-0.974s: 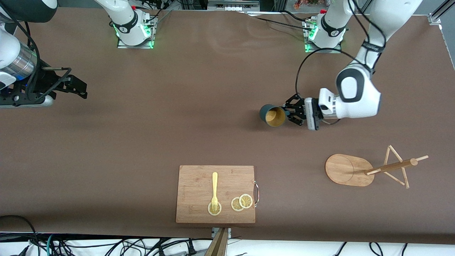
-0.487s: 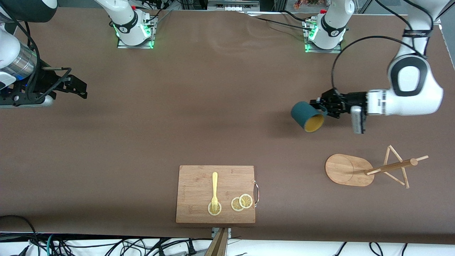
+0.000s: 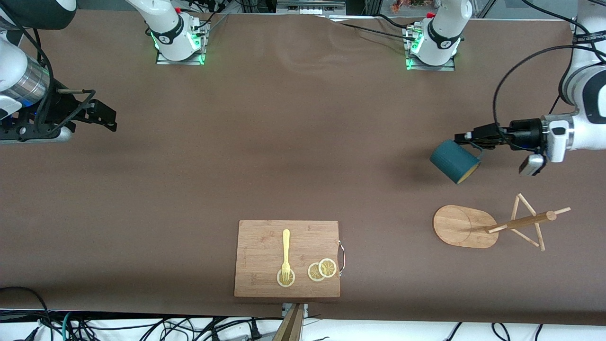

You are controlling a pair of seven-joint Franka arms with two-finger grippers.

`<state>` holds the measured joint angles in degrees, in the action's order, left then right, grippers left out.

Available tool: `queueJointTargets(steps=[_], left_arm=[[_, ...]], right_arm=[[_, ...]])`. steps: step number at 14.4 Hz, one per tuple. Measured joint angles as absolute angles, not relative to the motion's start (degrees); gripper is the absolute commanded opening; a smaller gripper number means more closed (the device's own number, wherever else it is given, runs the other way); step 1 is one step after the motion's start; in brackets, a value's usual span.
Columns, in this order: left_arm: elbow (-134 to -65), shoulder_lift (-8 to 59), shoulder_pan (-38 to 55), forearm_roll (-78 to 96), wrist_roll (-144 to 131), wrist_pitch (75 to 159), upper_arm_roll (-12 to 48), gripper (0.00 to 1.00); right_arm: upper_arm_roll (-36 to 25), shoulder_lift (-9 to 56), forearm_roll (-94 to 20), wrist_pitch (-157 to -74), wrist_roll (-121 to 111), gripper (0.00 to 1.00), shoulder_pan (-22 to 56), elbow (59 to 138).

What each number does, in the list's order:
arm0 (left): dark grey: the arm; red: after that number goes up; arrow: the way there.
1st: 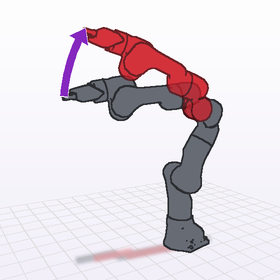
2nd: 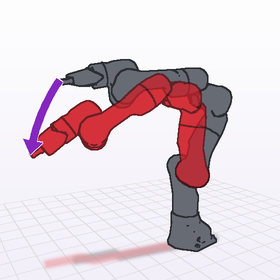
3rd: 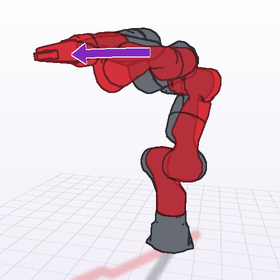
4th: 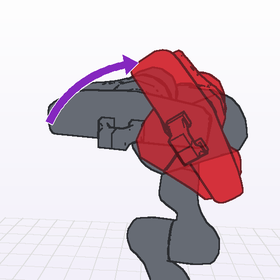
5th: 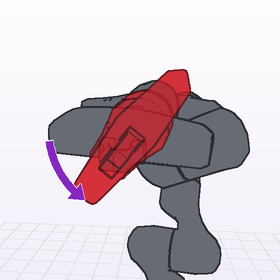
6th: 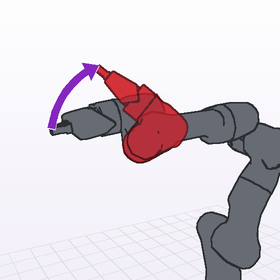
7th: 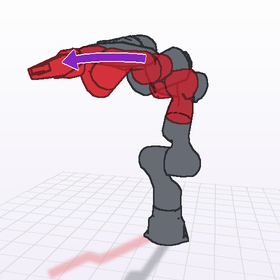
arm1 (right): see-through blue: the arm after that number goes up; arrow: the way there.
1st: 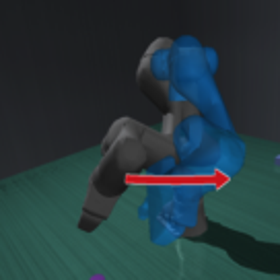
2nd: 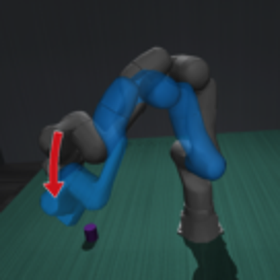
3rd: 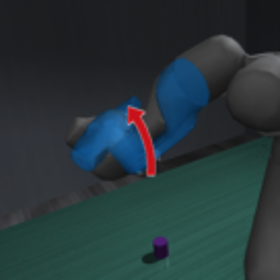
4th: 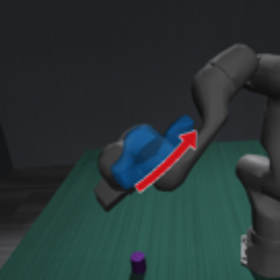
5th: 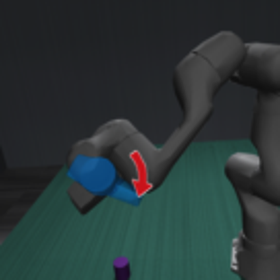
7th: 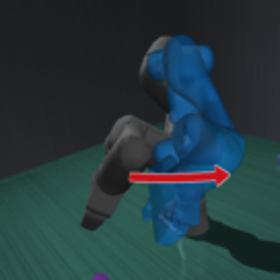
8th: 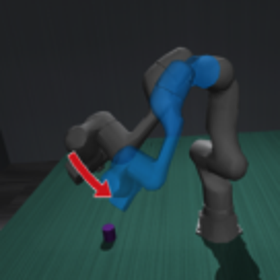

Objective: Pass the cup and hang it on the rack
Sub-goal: 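Lift the mug by its handle and carry it toward the rack, then lower the mug handle onto a rack peg and open the left gripper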

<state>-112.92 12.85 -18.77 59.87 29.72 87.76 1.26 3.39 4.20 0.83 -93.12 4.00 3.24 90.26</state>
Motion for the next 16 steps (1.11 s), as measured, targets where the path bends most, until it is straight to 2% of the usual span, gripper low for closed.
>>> queueJointTargets(steps=[8, 13, 16], left_arm=[[-111.3, 19.1, -28.2, 66.5, 27.7, 82.1, 1.0, 0.0], [-110.8, 23.4, -30.4, 70.3, 27.9, 81.2, 1.1, 0.0], [-107.9, 25.7, -30.5, 72.3, 28.0, 80.9, 1.1, 0.0]], right_arm=[[3.4, 4.2, 0.7, -92.8, 4.0, 1.0, 3.2, 90.3], [3.4, 4.2, 0.7, -92.8, 4.0, 1.0, 3.2, 90.3], [3.4, 4.2, 0.7, -92.8, 4.0, 1.0, 3.2, 90.3]])
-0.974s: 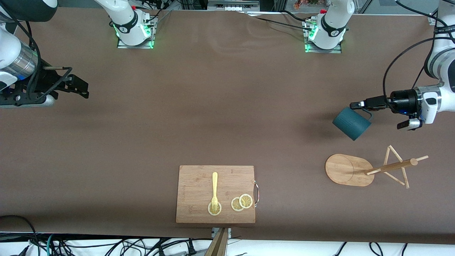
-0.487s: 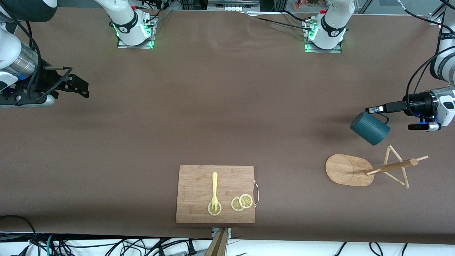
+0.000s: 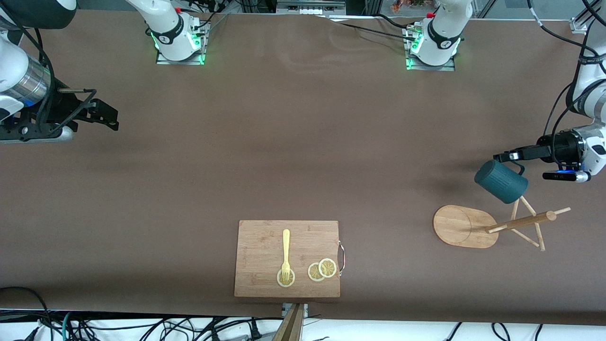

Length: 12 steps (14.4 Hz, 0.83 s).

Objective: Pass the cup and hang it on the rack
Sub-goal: 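Lower the mug handle onto a rack peg and open the left gripper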

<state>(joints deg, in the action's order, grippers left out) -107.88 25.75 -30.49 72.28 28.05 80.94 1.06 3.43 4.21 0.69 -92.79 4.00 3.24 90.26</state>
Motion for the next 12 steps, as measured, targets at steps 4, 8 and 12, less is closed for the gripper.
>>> queueJointTargets(steps=[4, 8, 12], left_arm=[[-105.5, 28.4, -31.2, 73.9, 28.0, 79.9, 1.1, 0.0], [-102.2, 32.9, -33.4, 74.1, 28.4, 77.9, 1.1, 0.0], [-98.7, 37.9, -35.0, 75.5, 30.1, 75.8, 1.2, 0.0]], right_arm=[[3.4, 4.2, 0.7, -92.8, 4.0, 1.0, 3.2, 90.3], [3.4, 4.2, 0.7, -92.8, 4.0, 1.0, 3.2, 90.3], [3.4, 4.2, 0.7, -92.8, 4.0, 1.0, 3.2, 90.3]])
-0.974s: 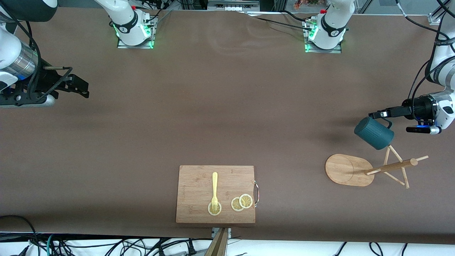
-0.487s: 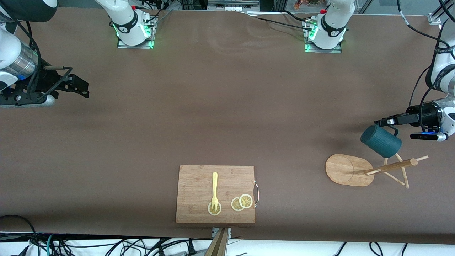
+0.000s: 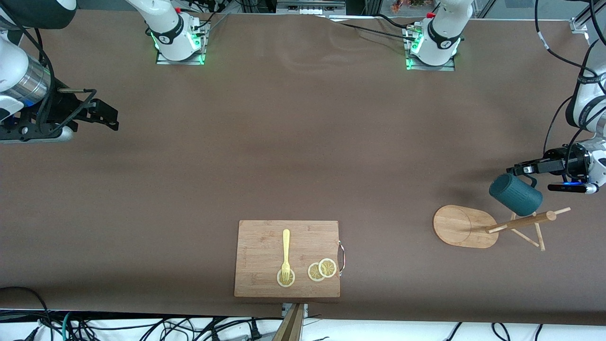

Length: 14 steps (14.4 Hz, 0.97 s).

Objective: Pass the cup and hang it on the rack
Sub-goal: 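Lower the mug handle onto a rack peg and open the left gripper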

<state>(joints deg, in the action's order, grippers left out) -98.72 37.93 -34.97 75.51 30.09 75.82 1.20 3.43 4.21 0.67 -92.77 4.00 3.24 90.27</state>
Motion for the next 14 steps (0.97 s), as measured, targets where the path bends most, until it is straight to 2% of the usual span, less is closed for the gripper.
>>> queueJointTargets(steps=[1, 2, 3, 4, 9, 14], left_arm=[[-97.9, 38.8, -35.2, 75.6, 30.4, 75.4, 1.3, 0.06], [-97.3, 39.2, -35.4, 75.6, 30.5, 75.2, 1.4, 0.27], [-96.9, 39.5, -35.5, 75.6, 30.7, 75.1, 1.5, 0.71], [-96.7, 39.7, -35.5, 75.6, 31.6, 75.1, 1.6, 1.0], [-95.7, 40.7, -35.5, 75.6, 36.7, 75.0, 1.6, 1.0], [-90.8, 40.3, -35.5, 70.6, 36.9, 71.5, 1.6, 1.0]], right_arm=[[3.4, 4.2, 0.7, -92.8, 4.0, 1.0, 3.2, 90.3], [3.4, 4.2, 0.7, -92.8, 4.0, 1.0, 3.2, 90.3], [3.4, 4.2, 0.7, -92.8, 4.0, 1.0, 3.2, 90.3], [3.4, 4.2, 0.7, -92.8, 4.0, 1.0, 3.2, 90.3], [3.4, 4.2, 0.7, -92.8, 4.0, 1.0, 3.2, 90.3], [3.4, 4.2, 0.7, -92.8, 4.0, 1.0, 3.2, 90.3]])
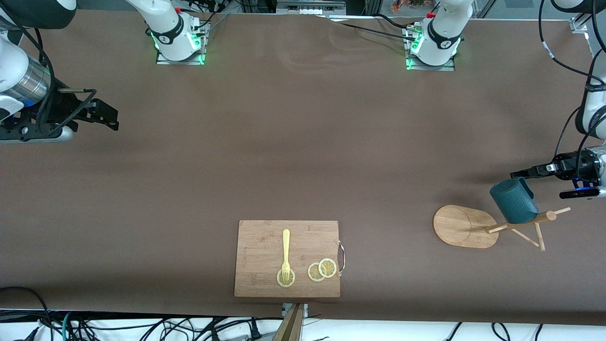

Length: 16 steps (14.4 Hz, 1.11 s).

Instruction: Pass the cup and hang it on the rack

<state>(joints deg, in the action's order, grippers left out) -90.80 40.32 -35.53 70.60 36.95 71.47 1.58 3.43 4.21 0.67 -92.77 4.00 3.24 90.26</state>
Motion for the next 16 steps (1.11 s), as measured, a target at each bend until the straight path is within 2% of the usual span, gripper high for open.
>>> queueJointTargets(steps=[11, 16], left_arm=[[-82.9, 27.4, -35.6, 36.0, 37.3, 68.7, 3.0, 1.0], [-79.8, 22.0, -24.5, 19.8, 36.9, 74.0, 5.5, 1.0]], right_arm=[[3.4, 4.2, 0.7, -92.8, 4.0, 1.0, 3.2, 90.3], [3.4, 4.2, 0.7, -92.7, 4.0, 1.0, 3.2, 90.3]])
